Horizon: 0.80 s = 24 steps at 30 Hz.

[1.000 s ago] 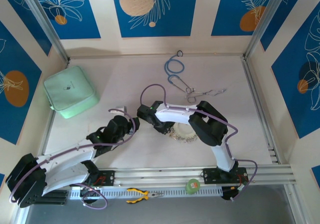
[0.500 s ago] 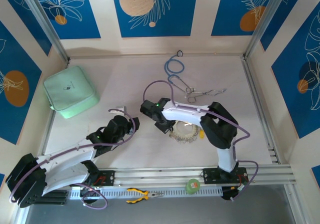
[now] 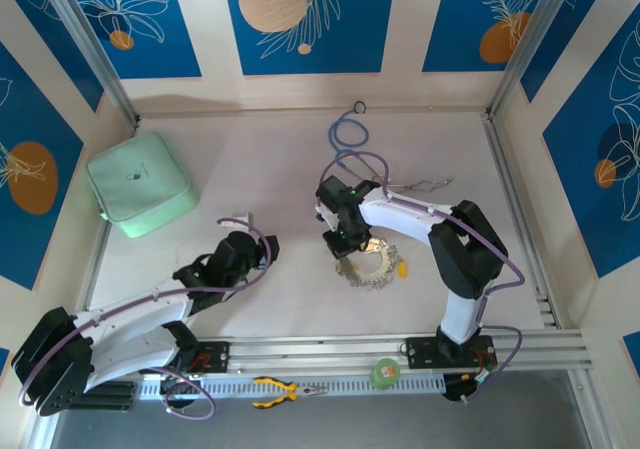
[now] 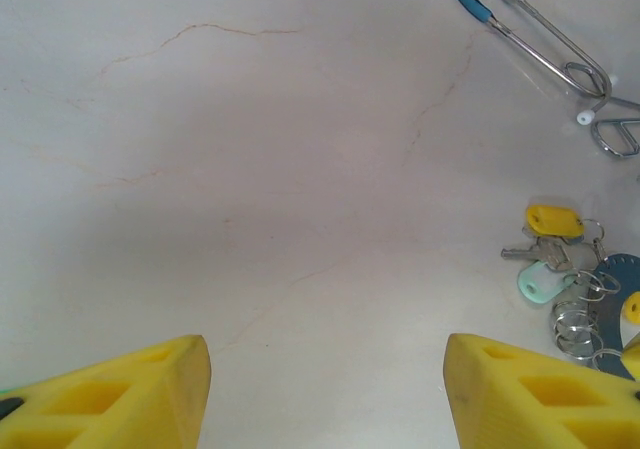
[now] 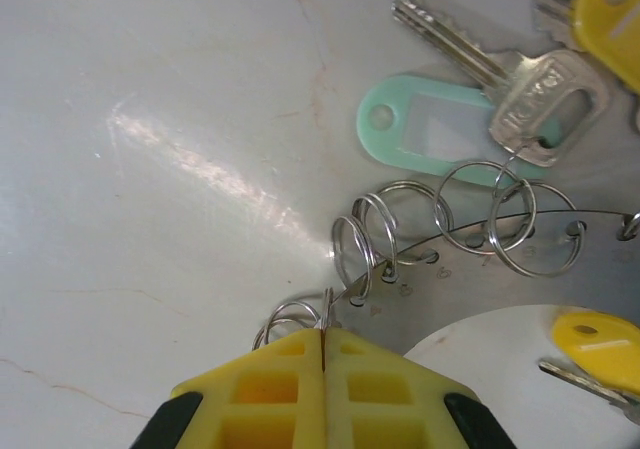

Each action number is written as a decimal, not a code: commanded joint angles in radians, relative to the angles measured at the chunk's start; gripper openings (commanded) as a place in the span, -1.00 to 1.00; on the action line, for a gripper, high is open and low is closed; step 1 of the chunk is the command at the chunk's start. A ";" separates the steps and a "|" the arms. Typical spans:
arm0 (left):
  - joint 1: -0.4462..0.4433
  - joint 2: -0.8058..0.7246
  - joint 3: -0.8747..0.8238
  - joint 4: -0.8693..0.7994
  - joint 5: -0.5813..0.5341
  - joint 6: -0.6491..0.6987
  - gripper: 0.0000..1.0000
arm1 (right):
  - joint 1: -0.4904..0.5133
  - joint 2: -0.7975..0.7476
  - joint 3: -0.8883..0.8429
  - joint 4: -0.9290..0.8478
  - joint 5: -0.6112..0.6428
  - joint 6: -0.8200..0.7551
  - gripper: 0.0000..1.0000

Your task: Put the keys on the keyring

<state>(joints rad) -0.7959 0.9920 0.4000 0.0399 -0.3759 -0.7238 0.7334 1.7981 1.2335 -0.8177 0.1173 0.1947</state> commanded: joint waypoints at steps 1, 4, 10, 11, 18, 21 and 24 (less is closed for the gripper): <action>0.006 0.007 0.021 0.000 -0.011 0.025 0.27 | -0.009 0.020 -0.011 0.027 -0.089 -0.020 -1.00; 0.005 0.007 0.022 0.000 -0.013 0.024 0.27 | -0.015 0.034 -0.014 0.031 -0.080 -0.021 -1.00; 0.004 0.011 0.022 0.002 -0.015 0.024 0.27 | -0.015 0.059 -0.010 0.029 -0.058 -0.023 -1.00; 0.005 0.012 0.023 0.003 -0.015 0.024 0.27 | -0.016 0.061 -0.009 0.029 -0.056 -0.023 -0.99; 0.005 0.011 0.023 0.000 -0.017 0.024 0.26 | -0.016 0.075 -0.002 0.029 -0.060 -0.024 -0.83; 0.006 0.011 0.022 -0.003 -0.018 0.024 0.26 | -0.015 0.079 0.000 0.031 -0.071 -0.023 -0.78; 0.005 0.008 0.022 -0.004 -0.021 0.024 0.26 | -0.014 0.081 0.001 0.034 -0.080 -0.023 -0.72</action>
<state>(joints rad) -0.7959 1.0035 0.4004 0.0399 -0.3763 -0.7235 0.7197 1.8614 1.2301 -0.7731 0.0727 0.1829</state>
